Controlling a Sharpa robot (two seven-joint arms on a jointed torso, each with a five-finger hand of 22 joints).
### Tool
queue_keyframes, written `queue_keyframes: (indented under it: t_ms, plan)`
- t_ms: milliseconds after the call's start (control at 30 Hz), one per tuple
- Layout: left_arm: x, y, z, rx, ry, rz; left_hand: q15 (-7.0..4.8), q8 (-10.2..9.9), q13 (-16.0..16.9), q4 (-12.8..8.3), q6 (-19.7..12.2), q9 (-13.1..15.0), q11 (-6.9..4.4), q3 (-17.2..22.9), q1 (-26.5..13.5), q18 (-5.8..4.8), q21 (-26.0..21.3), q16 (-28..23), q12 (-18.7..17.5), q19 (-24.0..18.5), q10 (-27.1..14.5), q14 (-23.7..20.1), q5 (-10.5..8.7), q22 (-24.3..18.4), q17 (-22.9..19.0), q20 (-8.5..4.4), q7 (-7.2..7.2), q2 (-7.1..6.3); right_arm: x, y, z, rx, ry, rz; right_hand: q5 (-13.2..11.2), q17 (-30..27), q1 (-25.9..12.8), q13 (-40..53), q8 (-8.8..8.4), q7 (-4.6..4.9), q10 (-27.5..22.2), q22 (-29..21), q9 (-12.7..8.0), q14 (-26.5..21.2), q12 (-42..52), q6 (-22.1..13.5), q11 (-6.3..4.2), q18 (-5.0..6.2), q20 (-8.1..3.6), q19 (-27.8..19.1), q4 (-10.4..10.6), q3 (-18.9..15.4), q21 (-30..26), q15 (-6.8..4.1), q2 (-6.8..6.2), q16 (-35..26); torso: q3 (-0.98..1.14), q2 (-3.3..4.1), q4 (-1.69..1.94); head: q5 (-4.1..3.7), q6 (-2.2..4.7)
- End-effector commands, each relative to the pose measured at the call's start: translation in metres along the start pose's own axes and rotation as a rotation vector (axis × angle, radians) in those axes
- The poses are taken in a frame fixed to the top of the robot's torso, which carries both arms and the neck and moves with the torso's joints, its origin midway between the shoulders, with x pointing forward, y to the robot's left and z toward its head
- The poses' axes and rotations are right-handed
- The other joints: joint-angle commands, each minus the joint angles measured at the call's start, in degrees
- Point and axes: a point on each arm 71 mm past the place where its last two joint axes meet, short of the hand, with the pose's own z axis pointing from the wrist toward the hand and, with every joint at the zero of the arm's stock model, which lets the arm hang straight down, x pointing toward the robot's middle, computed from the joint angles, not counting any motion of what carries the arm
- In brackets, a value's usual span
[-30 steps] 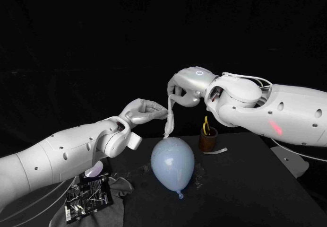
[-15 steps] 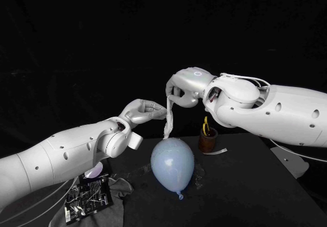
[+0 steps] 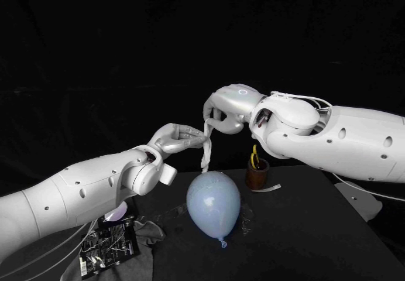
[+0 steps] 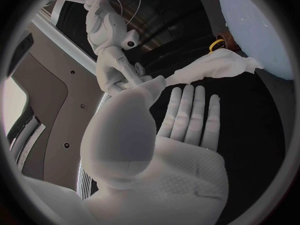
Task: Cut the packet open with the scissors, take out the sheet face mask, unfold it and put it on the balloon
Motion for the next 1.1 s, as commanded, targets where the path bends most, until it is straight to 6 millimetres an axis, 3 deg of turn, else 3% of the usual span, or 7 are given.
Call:
queue_keyframes:
  t_ms: [33,200,233,367,633,767,1100]
  plan:
    - [0.004,-0.003,0.001,0.010,0.016,0.021,0.18,0.5,0.1,-0.1,0.7,0.1,-0.23,-0.5,0.4,0.06,-0.3,0.3,0.2,-0.4,-0.4,-0.2,-0.10,-0.1,0.1,-0.05,-0.21,-0.34,-0.001,0.000,0.001,-0.001,-0.010,-0.015,0.1,0.0,0.0,0.1,0.60,0.07,0.4,4.7,4.0,0.2,0.2,0.4,0.16,0.52,0.04,0.3,0.2,0.3,0.2,-0.04,0.34,0.3,0.01,0.03,0.01,0.02,-0.04]
    - [0.004,-0.003,0.001,0.012,0.022,0.028,-0.20,1.2,0.2,-0.3,2.6,0.5,-0.82,0.3,2.3,-0.05,-0.5,0.7,0.7,-0.3,0.3,0.2,-0.09,0.0,0.3,-0.08,-1.03,1.54,-0.001,0.000,0.001,-0.001,-0.010,-0.014,0.1,0.0,0.0,0.1,0.60,0.07,0.4,4.7,4.0,0.2,0.2,0.4,0.16,0.52,0.04,0.3,0.2,0.3,0.2,-0.04,0.34,0.3,0.02,0.00,-0.03,0.05,-0.08]
    - [0.004,-0.003,0.002,0.012,0.023,0.029,-0.41,1.6,0.3,-0.5,3.4,0.7,-1.13,1.1,3.2,-0.05,-0.5,0.9,1.0,-0.2,0.8,0.4,-0.08,0.0,0.3,-0.08,-1.39,2.62,-0.001,0.001,0.001,-0.001,-0.010,-0.014,0.1,0.0,0.0,0.1,0.60,0.07,0.4,4.7,4.0,0.2,0.2,0.4,0.16,0.52,0.04,0.3,0.2,0.3,0.2,-0.04,0.34,0.3,0.02,0.00,-0.03,0.05,-0.08]
    - [0.005,-0.003,0.002,0.015,0.026,0.030,-0.60,1.8,0.3,-0.5,4.2,0.8,-1.40,2.0,4.1,-0.07,-0.5,1.1,1.3,-0.2,1.4,0.7,-0.08,0.0,0.4,-0.08,-1.66,3.79,-0.001,0.001,0.001,-0.002,-0.008,-0.014,0.1,0.0,0.0,0.1,0.60,0.07,0.4,4.7,4.0,0.2,0.2,0.4,0.16,0.52,0.04,0.3,0.2,0.3,0.2,-0.04,0.34,0.3,0.02,0.00,0.01,0.01,-0.10]
    - [0.006,-0.004,0.003,0.027,0.020,0.013,-1.04,3.0,0.5,-0.4,5.8,1.7,-2.22,4.3,5.6,-0.12,-0.7,1.7,2.4,-0.3,3.6,1.4,-0.10,0.0,0.6,-0.08,-2.27,7.78,0.000,0.003,0.002,-0.004,0.001,-0.013,0.1,0.1,0.0,0.1,0.63,0.04,0.5,4.7,4.0,0.2,0.2,0.4,0.12,0.50,0.02,0.4,0.2,0.4,0.3,-0.07,0.28,0.4,-0.01,0.04,-0.01,0.12,-0.14]
    - [0.005,-0.005,0.003,0.028,0.006,-0.004,-1.33,3.8,0.5,-0.4,5.8,2.5,-2.58,5.0,5.5,-0.12,-0.7,2.1,2.8,-0.2,4.5,1.9,-0.08,0.1,0.7,-0.09,-2.57,8.26,0.001,0.002,0.002,-0.001,0.006,-0.013,0.1,0.1,0.0,0.1,0.63,0.04,0.5,4.7,4.0,0.2,0.2,0.4,0.12,0.50,0.02,0.4,0.2,0.4,0.3,-0.07,0.28,0.4,-0.01,0.03,-0.03,0.15,-0.16]
    - [-0.006,-0.004,-0.002,0.025,-0.034,-0.014,-1.50,5.1,0.6,-0.6,5.5,4.1,-2.78,7.0,5.3,-0.13,-0.7,2.4,2.9,-0.2,5.0,2.2,-0.06,0.1,0.6,-0.09,-2.71,7.94,0.002,-0.010,-0.003,0.035,0.015,-0.020,0.1,0.1,0.0,0.1,0.65,0.02,0.5,4.7,4.0,0.3,0.2,0.4,0.10,0.50,-0.01,0.4,0.2,0.4,0.3,-0.09,0.22,0.3,0.05,-0.04,-0.03,0.10,0.01]
